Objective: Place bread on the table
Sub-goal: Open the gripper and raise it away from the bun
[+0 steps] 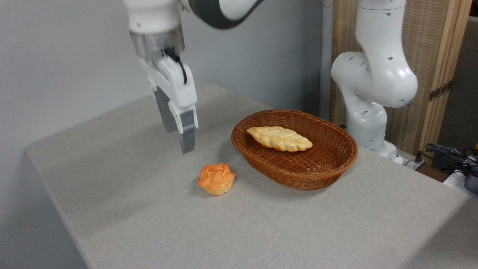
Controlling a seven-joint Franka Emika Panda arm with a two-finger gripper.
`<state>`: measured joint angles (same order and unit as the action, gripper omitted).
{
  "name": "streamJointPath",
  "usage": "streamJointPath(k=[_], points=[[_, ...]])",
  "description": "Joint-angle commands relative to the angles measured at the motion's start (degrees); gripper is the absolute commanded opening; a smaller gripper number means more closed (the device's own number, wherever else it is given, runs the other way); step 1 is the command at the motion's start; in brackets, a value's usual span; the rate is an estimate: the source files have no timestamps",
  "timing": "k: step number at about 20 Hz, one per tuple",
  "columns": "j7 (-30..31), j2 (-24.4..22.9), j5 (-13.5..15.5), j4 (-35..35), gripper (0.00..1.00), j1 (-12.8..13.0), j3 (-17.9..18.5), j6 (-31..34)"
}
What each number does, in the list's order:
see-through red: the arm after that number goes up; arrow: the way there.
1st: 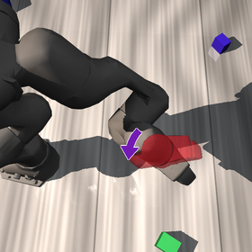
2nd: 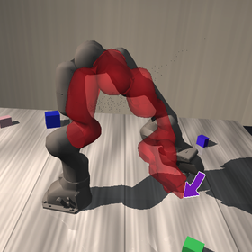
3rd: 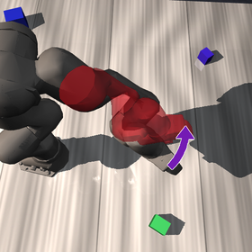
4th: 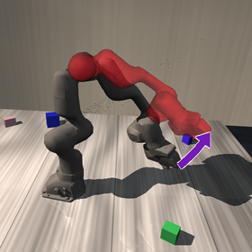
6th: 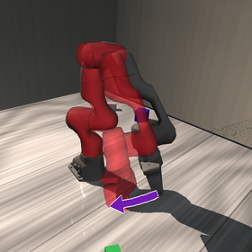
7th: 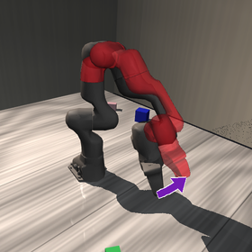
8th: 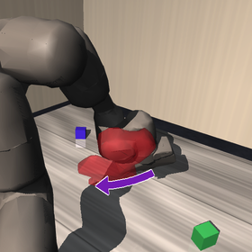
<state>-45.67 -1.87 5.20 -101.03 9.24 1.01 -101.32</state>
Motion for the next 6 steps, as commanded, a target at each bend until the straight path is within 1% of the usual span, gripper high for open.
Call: streamJointPath(k=[1,3,5,6], points=[[2.25,0.81,-3.71,2.76,1.0,-0.36,0.92,4.1],[2.6,0.9,-3.89,2.77,1.0,-0.45,0.93,5.87],[3.22,0.9,-3.8,2.77,1.0,-0.54,1.45,5.78],[3.22,0.9,-3.28,2.77,1.0,-0.54,1.71,5.43]])
